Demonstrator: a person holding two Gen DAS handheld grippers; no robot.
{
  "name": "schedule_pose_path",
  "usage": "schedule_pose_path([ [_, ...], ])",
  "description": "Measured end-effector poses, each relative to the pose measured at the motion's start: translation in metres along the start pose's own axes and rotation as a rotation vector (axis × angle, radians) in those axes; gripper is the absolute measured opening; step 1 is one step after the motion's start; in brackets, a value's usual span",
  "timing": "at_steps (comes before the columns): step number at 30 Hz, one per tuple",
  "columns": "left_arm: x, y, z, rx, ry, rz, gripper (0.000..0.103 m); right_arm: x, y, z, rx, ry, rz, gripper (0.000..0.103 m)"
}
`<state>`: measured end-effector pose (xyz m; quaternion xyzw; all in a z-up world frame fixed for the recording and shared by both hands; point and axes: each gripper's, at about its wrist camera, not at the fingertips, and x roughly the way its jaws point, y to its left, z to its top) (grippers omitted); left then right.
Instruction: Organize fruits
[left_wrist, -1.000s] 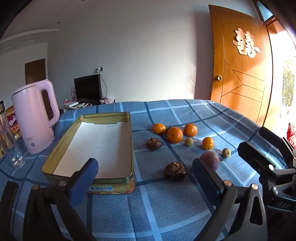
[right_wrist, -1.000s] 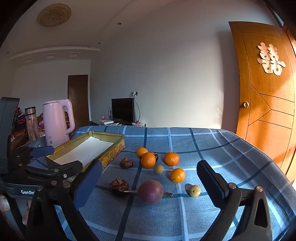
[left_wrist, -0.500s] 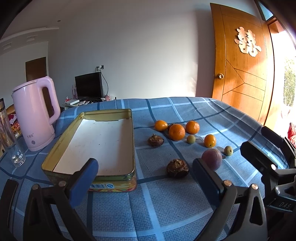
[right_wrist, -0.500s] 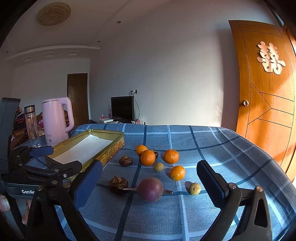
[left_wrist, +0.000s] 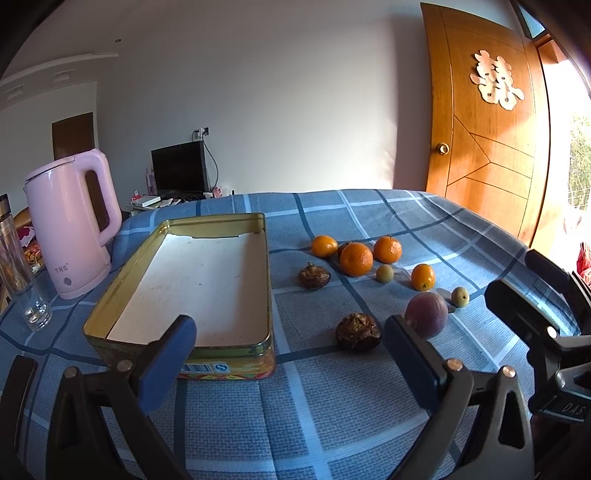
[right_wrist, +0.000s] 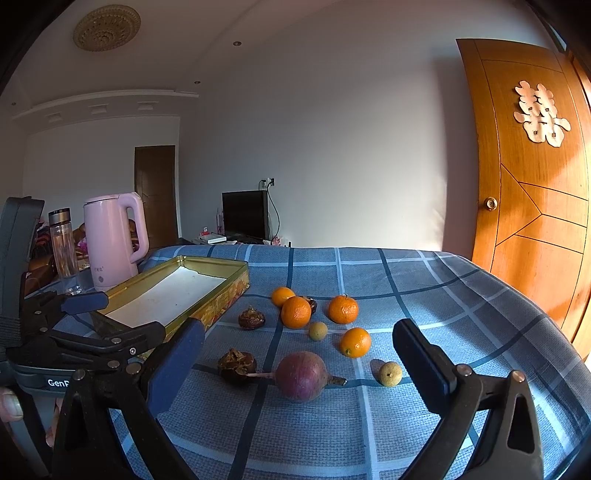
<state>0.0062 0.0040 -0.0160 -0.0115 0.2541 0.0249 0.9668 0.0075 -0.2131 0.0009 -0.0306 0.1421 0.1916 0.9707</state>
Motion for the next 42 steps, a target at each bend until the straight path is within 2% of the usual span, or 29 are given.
schedule_pose_path([
  [14,0.002,0.0,-0.002,0.003,0.008,0.006,0.103,0.002,0.001,-0.003,-0.002,0.006,-0.001,0.102],
  [25,0.014,0.0,-0.008,0.005,0.042,0.007,0.103,0.012,0.0,-0.01,-0.005,0.043,0.007,0.102],
  [31,0.029,0.006,-0.014,-0.001,0.089,0.019,0.103,0.033,-0.002,-0.016,-0.014,0.134,0.024,0.102],
  [34,0.036,0.012,-0.015,-0.018,0.109,0.023,0.103,0.051,-0.003,-0.019,-0.022,0.213,0.037,0.102],
  [42,0.039,0.015,-0.012,-0.035,0.12,-0.017,0.103,0.092,-0.009,-0.022,-0.024,0.369,0.031,0.098],
])
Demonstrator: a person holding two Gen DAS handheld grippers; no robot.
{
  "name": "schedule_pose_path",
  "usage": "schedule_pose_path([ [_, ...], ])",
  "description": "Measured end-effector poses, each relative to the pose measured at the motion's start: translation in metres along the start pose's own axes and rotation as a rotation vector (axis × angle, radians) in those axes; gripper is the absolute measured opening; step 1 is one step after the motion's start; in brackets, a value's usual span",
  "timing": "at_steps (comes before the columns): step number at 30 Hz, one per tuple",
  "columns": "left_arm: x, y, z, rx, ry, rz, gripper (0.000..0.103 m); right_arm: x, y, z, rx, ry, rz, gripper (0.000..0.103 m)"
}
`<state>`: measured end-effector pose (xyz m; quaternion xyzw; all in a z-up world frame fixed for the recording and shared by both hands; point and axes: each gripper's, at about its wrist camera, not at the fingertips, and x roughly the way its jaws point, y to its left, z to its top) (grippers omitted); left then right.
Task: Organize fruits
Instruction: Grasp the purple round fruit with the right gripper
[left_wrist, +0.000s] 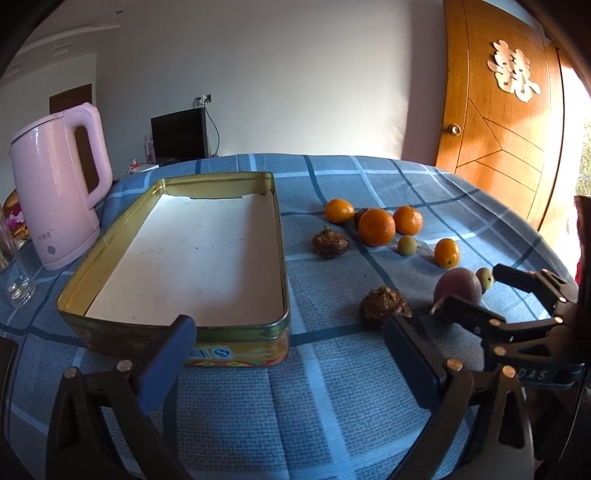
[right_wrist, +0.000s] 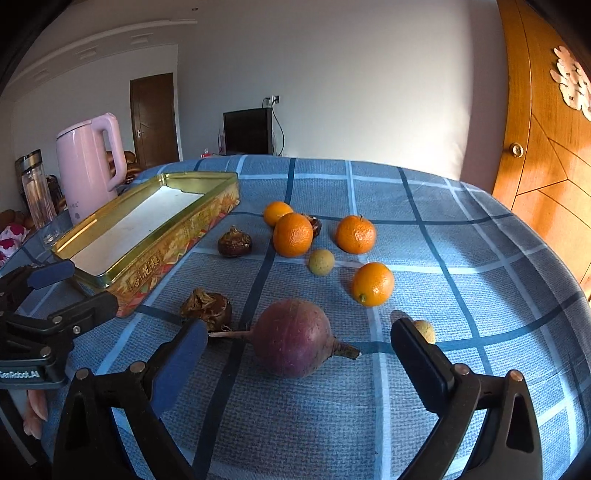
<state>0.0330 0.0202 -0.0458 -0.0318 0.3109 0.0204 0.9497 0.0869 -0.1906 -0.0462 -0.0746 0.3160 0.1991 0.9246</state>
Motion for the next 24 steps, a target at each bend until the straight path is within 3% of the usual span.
schedule_pose_path([
  [4,0.0,-0.009,0.003,0.028,-0.007,-0.023,0.103,0.019,-0.006,-0.001,0.03,0.103,0.063,0.09],
  [7,0.002,-0.015,0.005,0.046,-0.004,-0.038,0.103,0.028,-0.011,-0.003,0.061,0.151,0.114,0.069],
  [8,0.003,-0.017,0.005,0.051,-0.003,-0.041,0.103,0.029,-0.011,-0.004,0.069,0.162,0.13,0.057],
  [9,0.004,-0.019,0.006,0.056,0.0,-0.047,0.102,0.03,-0.012,-0.004,0.078,0.169,0.155,0.053],
  [17,0.006,-0.033,0.009,0.091,0.007,-0.073,0.097,0.018,-0.011,-0.005,0.071,0.105,0.178,0.052],
  [24,0.02,-0.053,0.015,0.135,0.044,-0.106,0.087,-0.002,-0.029,-0.004,0.102,0.009,0.067,0.052],
])
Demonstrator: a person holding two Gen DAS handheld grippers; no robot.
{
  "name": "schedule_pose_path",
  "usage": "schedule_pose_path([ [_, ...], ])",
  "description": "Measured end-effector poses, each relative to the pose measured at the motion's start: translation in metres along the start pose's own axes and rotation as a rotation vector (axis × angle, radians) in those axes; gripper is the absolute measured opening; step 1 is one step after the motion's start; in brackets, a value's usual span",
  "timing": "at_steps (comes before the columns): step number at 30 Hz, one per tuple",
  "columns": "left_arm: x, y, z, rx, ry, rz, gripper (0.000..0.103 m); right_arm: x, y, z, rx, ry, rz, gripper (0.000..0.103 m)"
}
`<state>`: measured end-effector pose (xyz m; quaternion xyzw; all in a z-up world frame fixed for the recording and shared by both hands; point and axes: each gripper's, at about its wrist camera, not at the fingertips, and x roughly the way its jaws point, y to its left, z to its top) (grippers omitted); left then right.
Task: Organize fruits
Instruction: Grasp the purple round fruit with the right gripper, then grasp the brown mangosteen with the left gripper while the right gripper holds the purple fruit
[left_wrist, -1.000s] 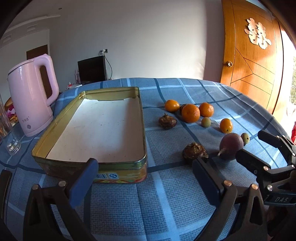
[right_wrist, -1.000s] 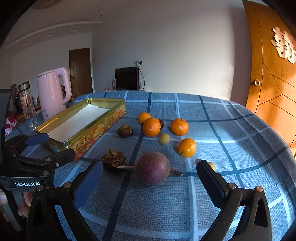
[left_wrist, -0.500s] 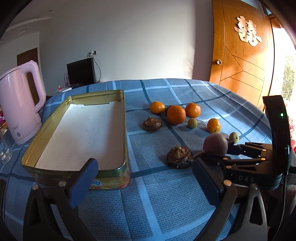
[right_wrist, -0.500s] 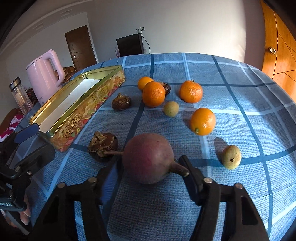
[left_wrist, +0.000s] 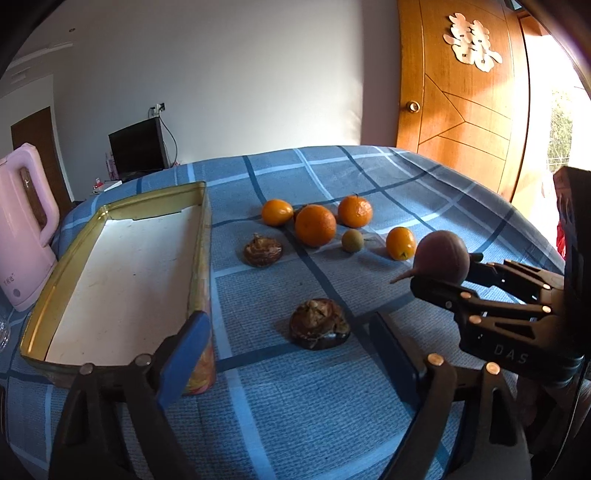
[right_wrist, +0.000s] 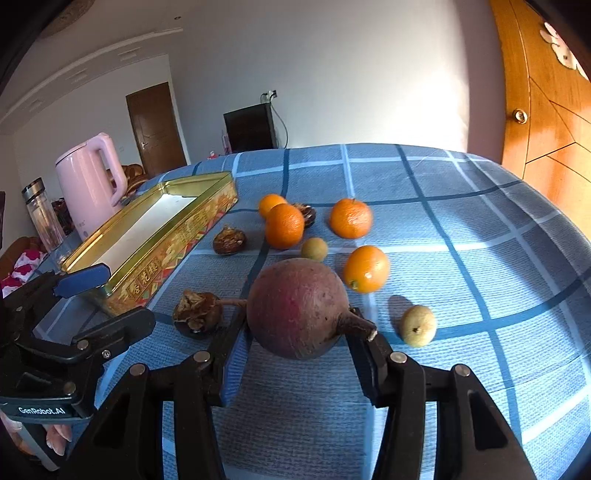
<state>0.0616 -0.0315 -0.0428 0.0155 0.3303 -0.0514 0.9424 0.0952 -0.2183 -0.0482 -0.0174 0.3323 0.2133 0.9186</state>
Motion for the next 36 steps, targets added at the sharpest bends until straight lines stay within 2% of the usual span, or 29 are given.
schedule_pose_path([
  [5,0.022,-0.018,0.007,0.023,0.066,-0.04,0.078,-0.009,-0.015,0.0,0.025,-0.027,-0.018,0.052],
  [10,0.047,-0.023,0.008,0.008,0.148,-0.067,0.068,-0.011,-0.02,0.0,0.043,-0.046,0.003,0.052],
  [13,0.05,-0.02,0.008,-0.011,0.153,-0.079,0.067,-0.012,-0.021,-0.001,0.048,-0.054,0.012,0.052],
  [15,0.062,-0.019,0.006,-0.021,0.218,-0.088,0.066,-0.013,-0.021,-0.002,0.043,-0.06,0.015,0.052],
  [21,0.062,-0.018,0.006,-0.034,0.218,-0.089,0.061,-0.015,-0.021,-0.003,0.038,-0.07,0.015,0.053],
  [23,0.062,-0.017,0.005,-0.03,0.216,-0.071,0.054,-0.015,-0.022,-0.003,0.04,-0.072,0.017,0.053],
  [24,0.062,-0.017,0.006,-0.026,0.216,-0.064,0.047,-0.016,-0.022,-0.003,0.039,-0.073,0.017,0.052],
  [25,0.06,-0.015,0.005,-0.027,0.215,-0.069,0.046,-0.016,-0.021,-0.003,0.039,-0.075,0.018,0.052],
  [32,0.058,-0.007,0.005,-0.058,0.206,-0.099,0.046,-0.018,-0.021,-0.004,0.035,-0.083,0.017,0.052],
  [36,0.047,-0.007,0.005,-0.046,0.153,-0.08,0.046,-0.021,-0.019,-0.004,0.026,-0.098,0.01,0.052],
])
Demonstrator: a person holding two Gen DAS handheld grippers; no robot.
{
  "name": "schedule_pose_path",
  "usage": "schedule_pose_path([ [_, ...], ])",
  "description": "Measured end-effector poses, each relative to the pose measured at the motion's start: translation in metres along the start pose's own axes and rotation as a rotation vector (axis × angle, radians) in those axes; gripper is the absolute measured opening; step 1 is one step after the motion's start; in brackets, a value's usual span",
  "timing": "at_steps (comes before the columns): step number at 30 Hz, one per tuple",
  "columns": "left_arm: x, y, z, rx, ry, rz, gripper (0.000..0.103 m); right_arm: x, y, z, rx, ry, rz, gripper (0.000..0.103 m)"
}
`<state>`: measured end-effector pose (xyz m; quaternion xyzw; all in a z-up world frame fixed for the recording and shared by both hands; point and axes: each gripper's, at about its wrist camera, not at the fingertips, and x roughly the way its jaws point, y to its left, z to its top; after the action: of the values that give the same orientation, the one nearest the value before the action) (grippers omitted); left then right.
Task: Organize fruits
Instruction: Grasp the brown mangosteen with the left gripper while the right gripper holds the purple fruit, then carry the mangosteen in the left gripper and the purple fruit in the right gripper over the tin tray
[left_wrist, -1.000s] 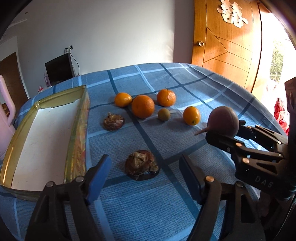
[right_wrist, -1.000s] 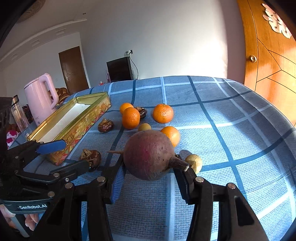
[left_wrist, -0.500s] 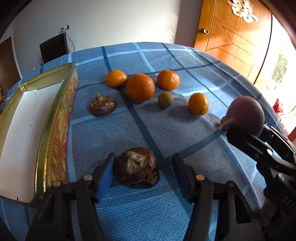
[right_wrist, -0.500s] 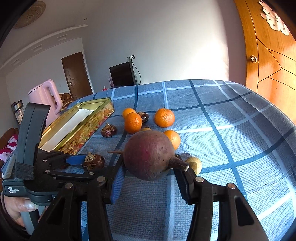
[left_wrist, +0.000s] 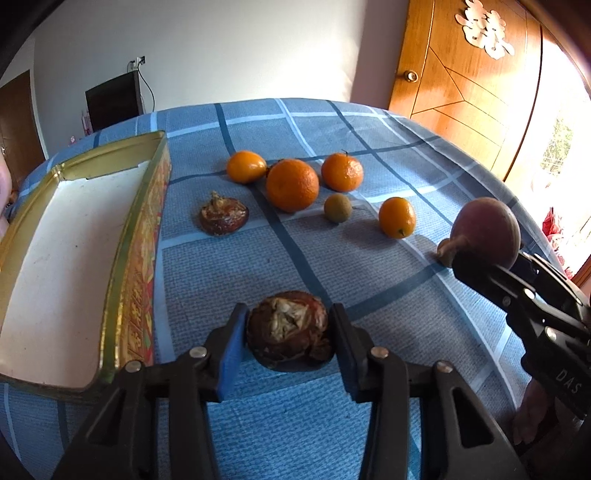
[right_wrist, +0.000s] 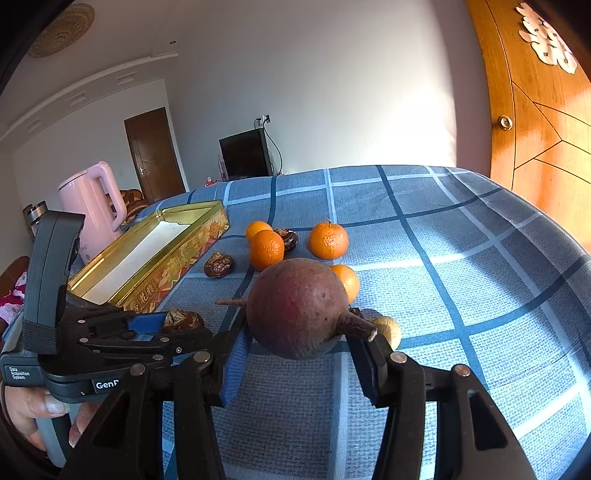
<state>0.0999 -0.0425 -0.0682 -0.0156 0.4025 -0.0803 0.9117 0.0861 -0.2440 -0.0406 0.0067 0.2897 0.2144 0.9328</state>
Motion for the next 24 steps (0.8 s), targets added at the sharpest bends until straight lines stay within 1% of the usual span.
schedule_pose_path([
  [4,-0.014,-0.003,-0.002,0.042,-0.07,0.047,0.046,-0.006,0.004,-0.001,-0.026,-0.033,-0.003,0.052],
  [8,-0.023,0.0,-0.001,0.046,-0.111,0.064,0.046,-0.009,0.008,-0.001,-0.05,-0.053,-0.008,0.052],
  [16,-0.044,0.016,0.001,0.022,-0.185,0.09,0.046,-0.011,0.024,0.002,-0.097,-0.069,0.014,0.052],
  [24,-0.064,0.032,0.003,-0.01,-0.242,0.114,0.046,-0.02,0.043,0.01,-0.145,-0.115,0.042,0.052],
])
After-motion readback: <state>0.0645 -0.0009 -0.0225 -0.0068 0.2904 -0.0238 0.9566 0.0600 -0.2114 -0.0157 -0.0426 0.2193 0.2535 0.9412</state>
